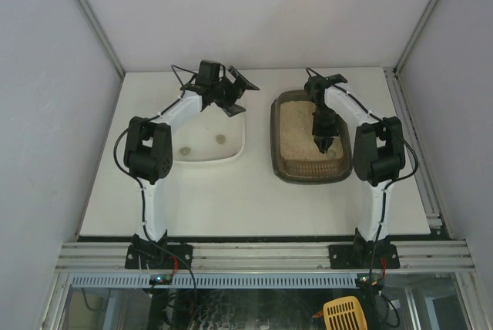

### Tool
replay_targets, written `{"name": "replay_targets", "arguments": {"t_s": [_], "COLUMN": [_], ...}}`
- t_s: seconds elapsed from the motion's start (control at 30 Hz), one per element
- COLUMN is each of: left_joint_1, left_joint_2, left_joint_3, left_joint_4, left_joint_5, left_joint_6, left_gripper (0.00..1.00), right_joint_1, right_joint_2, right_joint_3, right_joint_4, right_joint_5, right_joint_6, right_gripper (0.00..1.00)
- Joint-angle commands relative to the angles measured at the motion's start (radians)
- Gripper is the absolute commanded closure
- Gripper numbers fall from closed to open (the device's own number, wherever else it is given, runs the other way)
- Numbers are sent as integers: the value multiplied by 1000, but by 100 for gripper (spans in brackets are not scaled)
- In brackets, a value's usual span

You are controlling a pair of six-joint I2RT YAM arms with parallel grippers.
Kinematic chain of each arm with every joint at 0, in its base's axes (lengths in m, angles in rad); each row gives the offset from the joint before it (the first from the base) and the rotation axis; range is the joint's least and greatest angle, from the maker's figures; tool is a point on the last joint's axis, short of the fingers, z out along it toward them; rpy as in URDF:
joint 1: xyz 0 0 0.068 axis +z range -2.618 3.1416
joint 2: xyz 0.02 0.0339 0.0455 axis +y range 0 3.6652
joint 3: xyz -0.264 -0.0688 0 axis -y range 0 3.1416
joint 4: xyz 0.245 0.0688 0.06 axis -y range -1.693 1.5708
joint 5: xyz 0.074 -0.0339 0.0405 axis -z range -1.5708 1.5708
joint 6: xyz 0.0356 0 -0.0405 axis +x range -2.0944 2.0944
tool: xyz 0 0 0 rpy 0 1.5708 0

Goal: Clean the litter box

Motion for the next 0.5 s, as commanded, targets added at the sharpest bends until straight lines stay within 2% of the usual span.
{"name": "replay_targets", "arguments": {"t_s": [0.0, 0.47], "left_joint_1": [7, 16], "left_joint_2": [-73, -36], "left_joint_3": [-3, 33], "left_joint_4": [23, 3], "left_joint_5": [-16, -2], "left_joint_6": [20, 31], "left_gripper": [0, 0], "right_joint_1": [-22, -38], "right_joint_2": [51, 125], "right_joint_3": [59, 57], "right_joint_4": [39, 187], "right_joint_5": [2, -206], "right_joint_6": [-27, -25], "right_gripper": [100, 100]}}
